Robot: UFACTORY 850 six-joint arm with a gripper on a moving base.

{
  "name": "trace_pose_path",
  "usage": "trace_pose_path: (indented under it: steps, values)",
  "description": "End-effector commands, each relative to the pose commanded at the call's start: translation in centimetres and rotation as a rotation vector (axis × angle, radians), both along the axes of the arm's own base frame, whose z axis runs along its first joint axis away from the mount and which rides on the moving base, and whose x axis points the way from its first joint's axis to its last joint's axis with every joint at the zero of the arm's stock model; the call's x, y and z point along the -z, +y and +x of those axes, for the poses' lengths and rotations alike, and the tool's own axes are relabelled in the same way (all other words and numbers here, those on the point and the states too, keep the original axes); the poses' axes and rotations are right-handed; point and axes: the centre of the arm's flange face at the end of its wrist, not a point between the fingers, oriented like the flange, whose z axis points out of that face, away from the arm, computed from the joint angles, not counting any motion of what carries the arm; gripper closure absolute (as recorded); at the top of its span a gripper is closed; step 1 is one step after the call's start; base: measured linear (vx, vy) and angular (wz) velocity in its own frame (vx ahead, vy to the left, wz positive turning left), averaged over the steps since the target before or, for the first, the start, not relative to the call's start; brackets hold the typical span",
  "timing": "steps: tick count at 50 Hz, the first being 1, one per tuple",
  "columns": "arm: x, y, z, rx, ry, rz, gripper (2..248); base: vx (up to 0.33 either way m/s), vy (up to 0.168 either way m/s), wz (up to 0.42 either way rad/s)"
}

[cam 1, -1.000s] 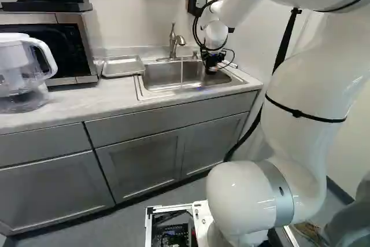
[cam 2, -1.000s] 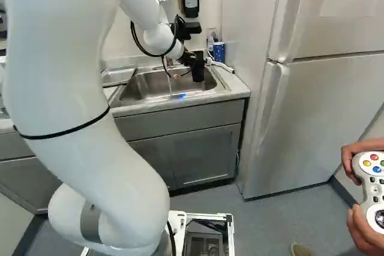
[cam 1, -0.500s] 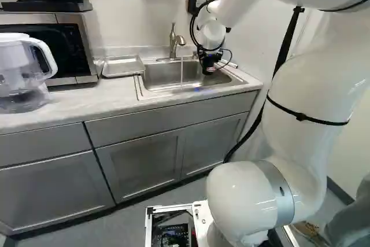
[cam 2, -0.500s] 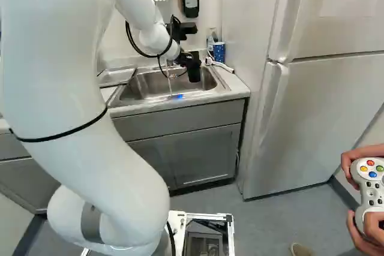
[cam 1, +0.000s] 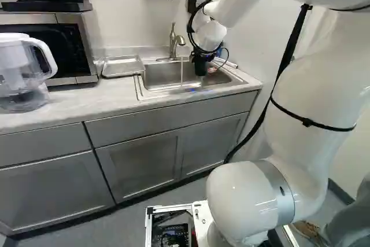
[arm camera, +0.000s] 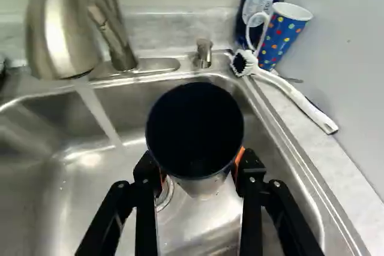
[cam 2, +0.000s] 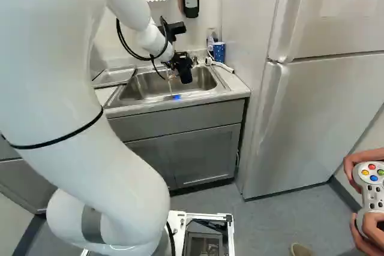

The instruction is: Rinse the cup and place it in the tray

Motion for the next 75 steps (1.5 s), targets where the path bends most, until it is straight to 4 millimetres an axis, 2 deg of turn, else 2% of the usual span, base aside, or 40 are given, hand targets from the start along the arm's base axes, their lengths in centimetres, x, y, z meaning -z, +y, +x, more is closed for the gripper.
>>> trace_pose_path:
  steps: [12,38,60,75]
  values:
    - [0.3,1.6,-1.5,-0.109,0.047,0.004,127,0.000,0.000,0.000]
    - [1.2,2.5,-2.3,-0.165,0.176,0.106,127,0.000,0.000,0.000]
    - [1.2,2.0,-0.4,-0.037,0.177,0.236,127,0.000,0.000,0.000]
    - [1.3,2.8,1.7,-0.106,0.179,0.156,127,0.000,0.000,0.000]
